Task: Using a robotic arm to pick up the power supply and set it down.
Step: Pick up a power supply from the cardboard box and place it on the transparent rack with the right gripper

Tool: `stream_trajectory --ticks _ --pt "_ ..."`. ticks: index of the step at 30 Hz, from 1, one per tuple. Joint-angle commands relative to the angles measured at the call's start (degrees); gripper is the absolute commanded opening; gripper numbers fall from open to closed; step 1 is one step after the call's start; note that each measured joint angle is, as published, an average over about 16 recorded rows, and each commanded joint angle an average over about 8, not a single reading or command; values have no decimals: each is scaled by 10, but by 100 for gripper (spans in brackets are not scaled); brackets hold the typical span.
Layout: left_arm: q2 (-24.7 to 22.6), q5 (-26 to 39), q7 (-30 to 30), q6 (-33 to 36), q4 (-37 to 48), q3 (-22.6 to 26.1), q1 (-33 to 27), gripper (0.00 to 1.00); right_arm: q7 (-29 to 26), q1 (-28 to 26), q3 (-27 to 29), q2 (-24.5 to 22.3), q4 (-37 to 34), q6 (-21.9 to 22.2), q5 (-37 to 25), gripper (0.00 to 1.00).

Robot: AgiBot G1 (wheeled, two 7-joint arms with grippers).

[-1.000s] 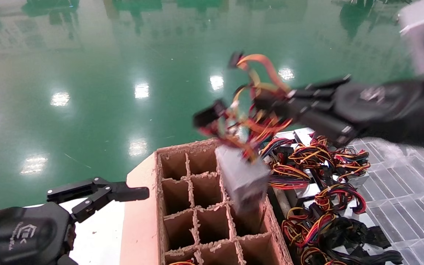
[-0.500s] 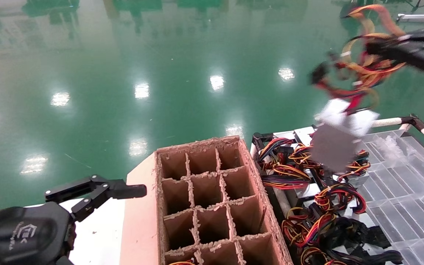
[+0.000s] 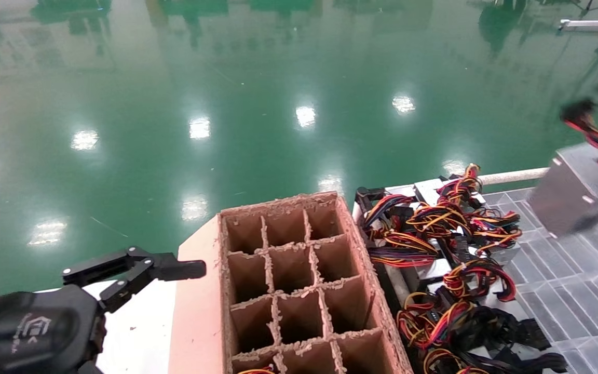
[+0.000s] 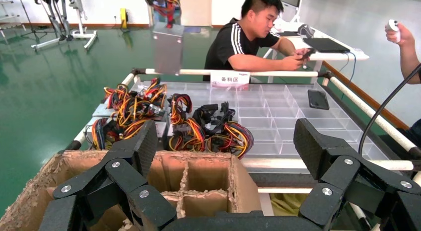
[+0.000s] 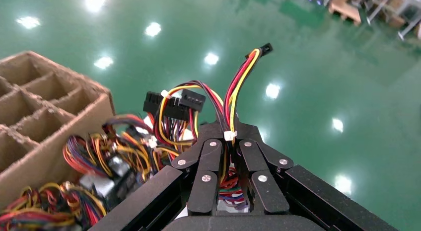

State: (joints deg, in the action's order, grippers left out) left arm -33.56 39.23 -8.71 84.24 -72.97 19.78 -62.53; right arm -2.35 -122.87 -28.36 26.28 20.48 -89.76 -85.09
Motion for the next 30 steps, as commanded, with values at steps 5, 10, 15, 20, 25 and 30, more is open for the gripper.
stream_trajectory --ticks 5,10,15,20,25,30 --pt "0 0 0 0 0 0 0 100 31 -7 -19 -13 -58 -1 -25 0" --pt "0 0 0 0 0 0 0 100 54 4 -31 -10 -94 0 -36 0" --pt "0 0 0 0 0 0 0 100 69 19 -37 1 -126 -1 -38 0" --pt "0 0 0 0 0 0 0 100 80 38 -38 18 -153 -2 -34 0" --pt "0 0 0 0 0 0 0 100 86 58 -36 36 -175 -1 -27 0" --pt "0 0 0 0 0 0 0 100 88 77 -32 50 -194 0 -19 0"
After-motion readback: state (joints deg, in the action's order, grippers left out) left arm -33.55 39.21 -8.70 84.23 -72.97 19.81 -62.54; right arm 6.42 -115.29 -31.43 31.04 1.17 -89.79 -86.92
